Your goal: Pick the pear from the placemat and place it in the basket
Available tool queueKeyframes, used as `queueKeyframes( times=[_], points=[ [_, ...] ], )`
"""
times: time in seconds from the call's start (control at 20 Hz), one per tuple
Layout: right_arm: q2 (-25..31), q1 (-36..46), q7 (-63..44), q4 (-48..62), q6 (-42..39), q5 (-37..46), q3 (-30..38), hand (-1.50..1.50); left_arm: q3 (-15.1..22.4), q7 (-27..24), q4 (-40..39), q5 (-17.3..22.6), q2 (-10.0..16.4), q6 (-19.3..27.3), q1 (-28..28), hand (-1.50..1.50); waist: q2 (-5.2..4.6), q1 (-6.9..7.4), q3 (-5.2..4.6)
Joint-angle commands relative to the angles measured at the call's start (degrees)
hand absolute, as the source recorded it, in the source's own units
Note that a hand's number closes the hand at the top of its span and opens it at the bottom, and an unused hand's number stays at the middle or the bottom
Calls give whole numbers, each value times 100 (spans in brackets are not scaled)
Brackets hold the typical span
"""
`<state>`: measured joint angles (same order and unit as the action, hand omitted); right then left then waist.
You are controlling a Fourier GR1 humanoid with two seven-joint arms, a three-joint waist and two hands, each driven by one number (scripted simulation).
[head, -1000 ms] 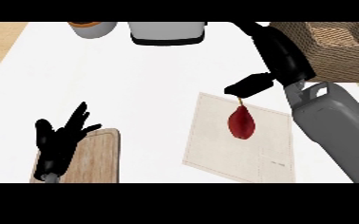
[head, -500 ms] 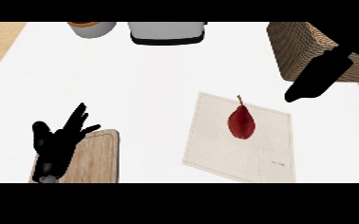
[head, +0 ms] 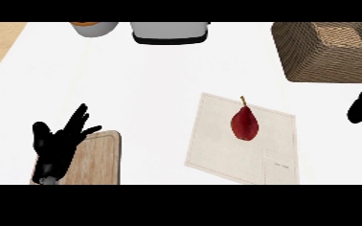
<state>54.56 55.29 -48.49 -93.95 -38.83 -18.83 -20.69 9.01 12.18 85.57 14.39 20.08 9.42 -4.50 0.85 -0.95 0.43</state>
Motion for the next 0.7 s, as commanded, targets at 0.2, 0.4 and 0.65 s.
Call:
queueKeyframes(
  times=[0.2,0.4,0.65],
  points=[
    [-66,-537,-469,-595,245,-132,-51,-150,126,62,-458,-90,-72,-107,-462,0,-69,53,-46],
    [-376,-997,-345,-865,658,246,-67,-150,38,168,-555,-92,23,-194,-314,0,-83,54,-43],
    [-867,-1315,90,-572,880,1167,-277,-150,47,179,-503,-97,-35,-228,-273,0,-118,152,-40]
  ],
)
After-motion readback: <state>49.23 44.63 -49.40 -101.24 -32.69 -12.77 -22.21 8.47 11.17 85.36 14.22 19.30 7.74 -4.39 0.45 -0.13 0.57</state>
